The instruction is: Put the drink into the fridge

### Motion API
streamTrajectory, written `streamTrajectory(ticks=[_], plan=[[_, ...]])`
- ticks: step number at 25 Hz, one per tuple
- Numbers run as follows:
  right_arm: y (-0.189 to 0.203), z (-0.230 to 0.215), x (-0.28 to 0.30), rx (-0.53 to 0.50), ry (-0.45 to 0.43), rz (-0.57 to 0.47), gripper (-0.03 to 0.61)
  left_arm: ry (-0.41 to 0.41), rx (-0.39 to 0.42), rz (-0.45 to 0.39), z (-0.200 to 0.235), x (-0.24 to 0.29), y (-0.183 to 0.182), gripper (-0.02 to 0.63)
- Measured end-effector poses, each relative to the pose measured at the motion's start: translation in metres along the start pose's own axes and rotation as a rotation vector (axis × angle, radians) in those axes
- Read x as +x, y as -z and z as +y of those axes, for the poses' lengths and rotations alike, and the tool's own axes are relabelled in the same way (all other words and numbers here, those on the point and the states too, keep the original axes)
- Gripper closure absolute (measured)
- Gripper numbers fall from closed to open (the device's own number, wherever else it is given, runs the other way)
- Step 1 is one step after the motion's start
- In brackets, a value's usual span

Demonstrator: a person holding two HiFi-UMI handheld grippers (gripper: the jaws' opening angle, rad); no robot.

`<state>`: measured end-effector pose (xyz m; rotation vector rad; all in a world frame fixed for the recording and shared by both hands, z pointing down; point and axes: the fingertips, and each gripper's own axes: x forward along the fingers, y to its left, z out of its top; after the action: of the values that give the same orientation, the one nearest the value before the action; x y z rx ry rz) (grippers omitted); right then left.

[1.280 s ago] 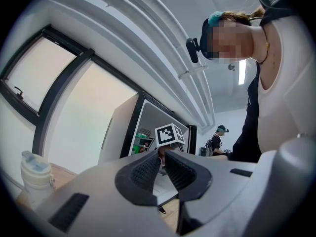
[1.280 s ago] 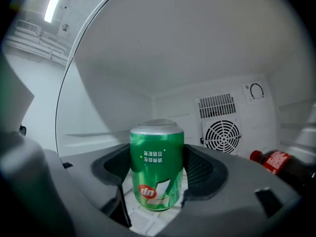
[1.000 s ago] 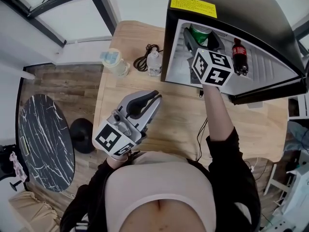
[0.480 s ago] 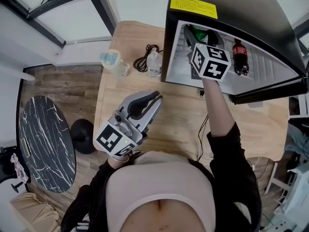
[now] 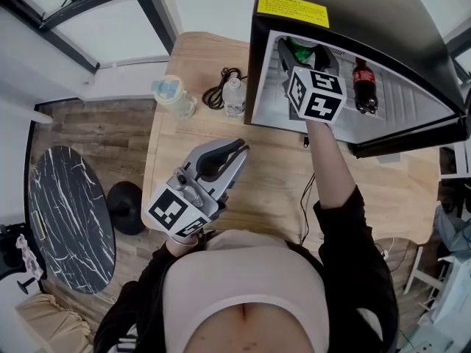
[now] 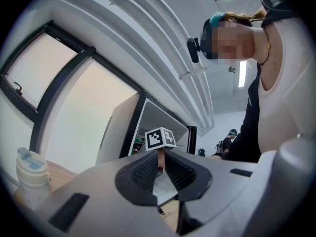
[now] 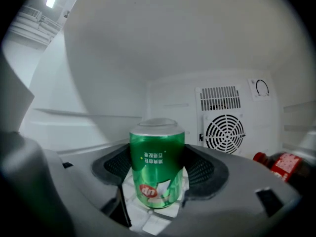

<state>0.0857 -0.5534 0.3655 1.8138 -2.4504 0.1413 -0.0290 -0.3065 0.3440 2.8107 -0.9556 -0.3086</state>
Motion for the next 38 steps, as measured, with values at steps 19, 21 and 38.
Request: streamTrajectory(ticks=[19, 21, 38], plan=[[-0.003, 0.002, -0.033, 0.042, -0.013, -0.032, 0.242, 0.028, 0.0, -0.002, -0.008, 0.007, 0.001, 0.566], [-0.004, 0.004, -0.041, 0.046, -0.017, -0.039, 0.242, 0.04, -0.008, -0.008, -0.011, 0.01, 0.0, 0.567], [-0.032, 0.009, -0.122, 0.11, -0.059, -0.15, 0.242, 0.122, -0.012, -0.013, -0.029, 0.038, 0.001, 0.568]])
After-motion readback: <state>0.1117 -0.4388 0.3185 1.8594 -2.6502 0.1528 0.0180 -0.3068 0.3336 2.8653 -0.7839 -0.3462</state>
